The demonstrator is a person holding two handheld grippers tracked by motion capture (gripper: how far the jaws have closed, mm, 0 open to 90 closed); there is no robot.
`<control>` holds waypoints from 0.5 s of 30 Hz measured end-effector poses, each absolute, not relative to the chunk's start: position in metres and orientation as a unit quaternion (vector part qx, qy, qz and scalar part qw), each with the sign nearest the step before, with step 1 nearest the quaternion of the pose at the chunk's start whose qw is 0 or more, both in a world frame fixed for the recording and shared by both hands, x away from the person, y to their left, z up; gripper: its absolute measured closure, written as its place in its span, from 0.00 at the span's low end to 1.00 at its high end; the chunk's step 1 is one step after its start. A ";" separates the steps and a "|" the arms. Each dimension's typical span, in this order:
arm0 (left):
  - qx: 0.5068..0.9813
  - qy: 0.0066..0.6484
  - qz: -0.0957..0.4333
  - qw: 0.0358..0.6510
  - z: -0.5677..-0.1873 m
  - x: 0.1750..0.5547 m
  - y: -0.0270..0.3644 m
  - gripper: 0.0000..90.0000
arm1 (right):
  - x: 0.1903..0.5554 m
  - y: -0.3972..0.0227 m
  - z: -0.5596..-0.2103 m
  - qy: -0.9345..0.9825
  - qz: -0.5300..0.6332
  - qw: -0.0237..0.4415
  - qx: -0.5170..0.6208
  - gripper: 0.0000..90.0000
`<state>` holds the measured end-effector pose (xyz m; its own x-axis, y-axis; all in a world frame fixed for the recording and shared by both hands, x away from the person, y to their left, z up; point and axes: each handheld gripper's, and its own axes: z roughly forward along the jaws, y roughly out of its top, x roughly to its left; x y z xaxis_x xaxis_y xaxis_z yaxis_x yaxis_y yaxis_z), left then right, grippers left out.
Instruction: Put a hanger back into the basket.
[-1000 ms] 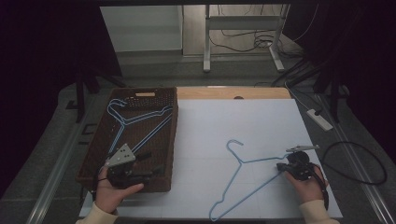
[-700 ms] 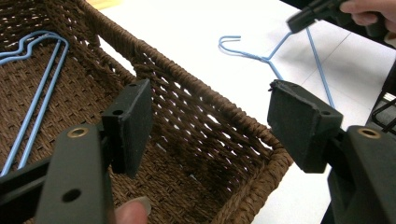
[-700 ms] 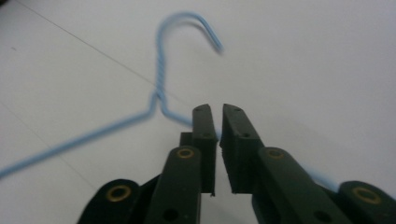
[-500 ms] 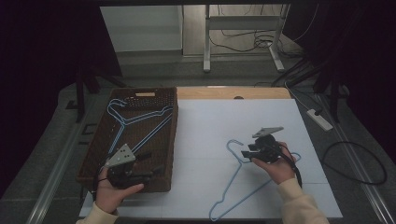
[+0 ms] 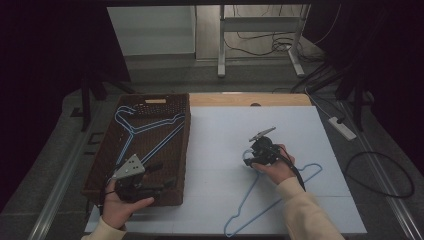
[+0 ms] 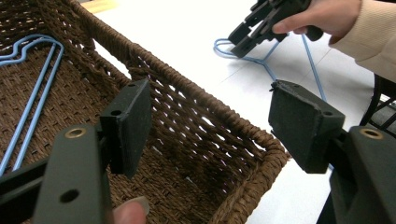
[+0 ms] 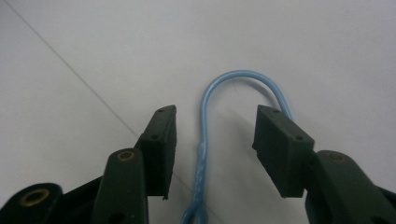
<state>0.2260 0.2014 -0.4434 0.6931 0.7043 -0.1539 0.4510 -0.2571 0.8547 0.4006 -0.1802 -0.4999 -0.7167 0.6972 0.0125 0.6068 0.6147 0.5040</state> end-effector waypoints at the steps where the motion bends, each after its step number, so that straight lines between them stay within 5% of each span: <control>1: 0.783 0.369 0.131 0.484 -0.444 0.226 0.201 0.34 | 0.403 -0.178 -0.502 0.896 0.238 0.097 0.363 0.58; 6: 0.782 0.367 0.131 0.486 -0.443 0.226 0.201 0.34 | 0.406 -0.168 -0.505 0.905 0.216 0.098 0.352 0.63; 15: 0.786 0.362 0.129 0.485 -0.442 0.224 0.199 0.34 | 0.409 -0.155 -0.501 0.902 0.181 0.079 0.384 0.96</control>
<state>0.2244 0.1988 -0.4422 0.7047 0.6939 -0.1479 0.4437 -0.2683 0.8551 0.4087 -0.1548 -0.5008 -0.6923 0.7216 -0.0032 0.6646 0.6392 0.3869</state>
